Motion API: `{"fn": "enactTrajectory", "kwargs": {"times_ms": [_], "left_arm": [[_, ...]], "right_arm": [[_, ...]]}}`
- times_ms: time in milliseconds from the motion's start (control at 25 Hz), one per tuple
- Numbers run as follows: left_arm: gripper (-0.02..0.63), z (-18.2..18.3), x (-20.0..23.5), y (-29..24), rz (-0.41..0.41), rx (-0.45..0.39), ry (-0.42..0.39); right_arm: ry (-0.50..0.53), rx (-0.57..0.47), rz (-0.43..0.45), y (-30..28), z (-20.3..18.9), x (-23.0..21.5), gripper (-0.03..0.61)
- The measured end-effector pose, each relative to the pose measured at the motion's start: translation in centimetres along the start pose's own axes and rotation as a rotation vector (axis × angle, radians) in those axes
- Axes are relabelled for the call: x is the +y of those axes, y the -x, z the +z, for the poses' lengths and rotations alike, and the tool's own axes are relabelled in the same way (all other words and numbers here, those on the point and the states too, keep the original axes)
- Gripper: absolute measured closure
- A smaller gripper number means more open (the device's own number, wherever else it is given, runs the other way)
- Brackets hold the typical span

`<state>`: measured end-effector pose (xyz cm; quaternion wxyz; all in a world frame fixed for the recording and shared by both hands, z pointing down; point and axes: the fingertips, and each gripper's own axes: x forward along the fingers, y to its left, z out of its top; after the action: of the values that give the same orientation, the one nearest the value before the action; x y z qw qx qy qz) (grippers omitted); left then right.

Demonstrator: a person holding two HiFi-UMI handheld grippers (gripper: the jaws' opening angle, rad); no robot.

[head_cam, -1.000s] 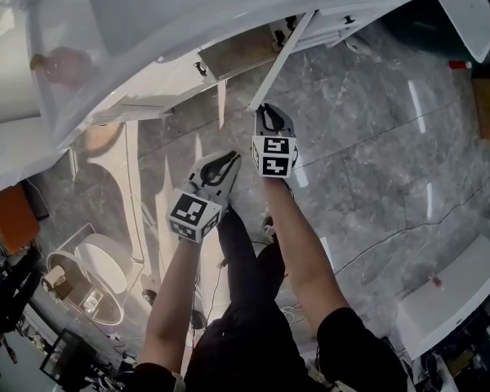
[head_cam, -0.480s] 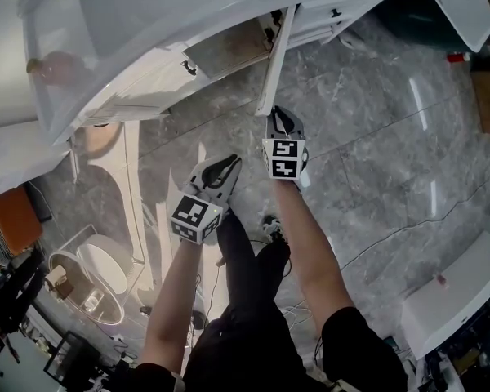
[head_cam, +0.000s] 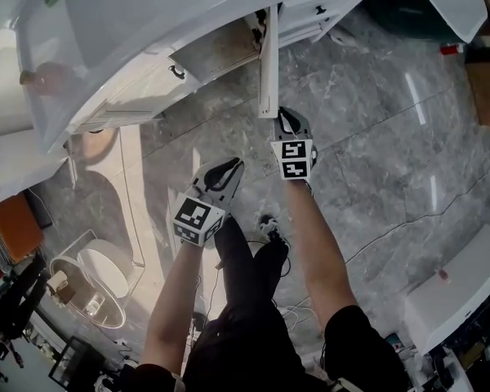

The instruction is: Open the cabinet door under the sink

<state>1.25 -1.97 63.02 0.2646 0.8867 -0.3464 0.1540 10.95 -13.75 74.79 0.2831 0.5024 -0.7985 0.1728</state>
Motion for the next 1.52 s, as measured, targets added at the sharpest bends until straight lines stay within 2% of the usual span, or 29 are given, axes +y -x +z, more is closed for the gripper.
{"fn": "enactTrajectory", "kwargs": {"times_ms": [200, 400, 600, 760, 960, 1080, 1160, 1280, 1400, 1520], "left_arm": [[0.574, 0.3, 0.2, 0.1, -0.013, -0.004, -0.011], [0.574, -0.3, 0.3, 0.2, -0.008, -0.002, -0.010], [0.574, -0.5, -0.6, 0.0, -0.026, -0.002, -0.011], [0.574, -0.4, -1.2, -0.3, -0.030, -0.013, -0.015], [0.574, -0.1, -1.6, -0.4, -0.031, -0.007, -0.039], [0.574, 0.2, -1.7, -0.2, -0.016, -0.004, -0.048], [0.574, 0.6, -1.9, -0.3, 0.001, -0.002, -0.061], [0.574, 1.5, -2.3, 0.0, 0.029, -0.011, -0.075], [0.574, 3.0, -3.4, 0.4, 0.041, -0.022, -0.088], [0.574, 5.4, -4.7, 1.1, 0.055, -0.046, -0.100]], "right_arm": [[0.030, -0.052, 0.055, 0.7, -0.6, -2.2, 0.489], [0.067, -0.052, 0.081, 1.3, -1.0, -5.4, 0.492], [0.088, -0.015, 0.029, 2.0, -1.2, -9.0, 0.499], [0.053, -0.017, -0.039, 3.0, -1.6, -11.5, 0.511], [0.081, 0.002, -0.040, 4.3, -2.9, -12.3, 0.517], [0.040, -0.001, -0.046, 5.2, -3.6, -12.1, 0.517], [0.039, 0.004, -0.025, 6.2, -4.0, -11.3, 0.517], [0.078, 0.009, 0.059, 8.4, -3.7, -8.5, 0.518], [0.122, 0.000, 0.163, 11.8, -1.9, -5.6, 0.517], [0.141, -0.027, 0.232, 15.8, 1.0, -4.0, 0.517]]}}
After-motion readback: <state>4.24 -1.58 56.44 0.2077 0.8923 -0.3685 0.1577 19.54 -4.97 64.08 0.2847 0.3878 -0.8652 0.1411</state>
